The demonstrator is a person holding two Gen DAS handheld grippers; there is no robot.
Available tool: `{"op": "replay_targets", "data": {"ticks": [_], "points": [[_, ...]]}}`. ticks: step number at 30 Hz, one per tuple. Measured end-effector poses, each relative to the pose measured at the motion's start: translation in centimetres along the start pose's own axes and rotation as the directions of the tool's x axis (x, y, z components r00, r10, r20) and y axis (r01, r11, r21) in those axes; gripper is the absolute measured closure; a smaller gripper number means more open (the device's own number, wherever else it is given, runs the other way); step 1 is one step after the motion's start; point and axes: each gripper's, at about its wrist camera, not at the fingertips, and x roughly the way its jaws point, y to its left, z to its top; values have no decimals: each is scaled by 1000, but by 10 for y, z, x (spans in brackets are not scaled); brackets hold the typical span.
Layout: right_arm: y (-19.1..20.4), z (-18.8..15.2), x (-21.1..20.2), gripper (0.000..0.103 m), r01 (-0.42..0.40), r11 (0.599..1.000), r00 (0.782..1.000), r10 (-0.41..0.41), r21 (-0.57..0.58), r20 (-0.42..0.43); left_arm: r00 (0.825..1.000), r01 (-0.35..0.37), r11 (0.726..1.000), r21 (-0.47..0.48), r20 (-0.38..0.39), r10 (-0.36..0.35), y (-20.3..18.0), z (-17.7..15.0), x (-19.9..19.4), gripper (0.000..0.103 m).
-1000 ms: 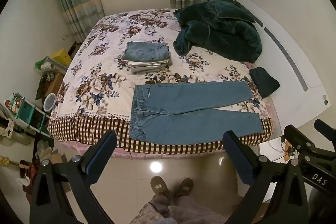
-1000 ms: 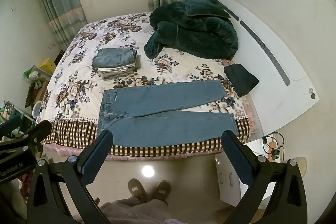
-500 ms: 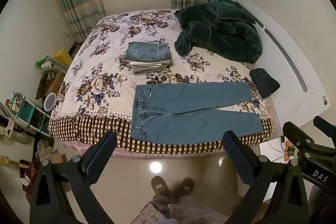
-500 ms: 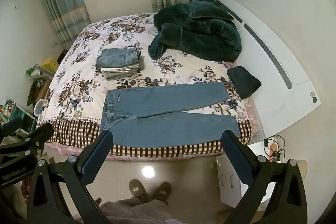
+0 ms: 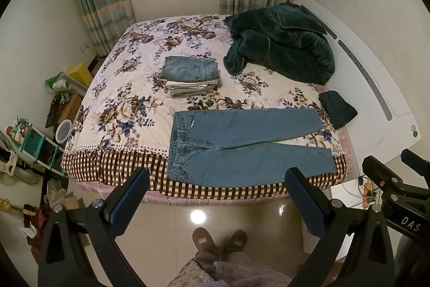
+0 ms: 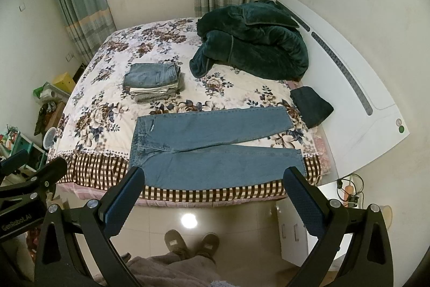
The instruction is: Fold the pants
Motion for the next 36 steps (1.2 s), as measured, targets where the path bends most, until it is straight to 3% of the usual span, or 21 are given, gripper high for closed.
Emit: {"op": "replay_targets", "data": {"ticks": [36], "points": [[6,3,-7,0,-6,1000,1000,6,-1,5,1000,7,1000,-8,11,-7,1,-2,2,0]]}}
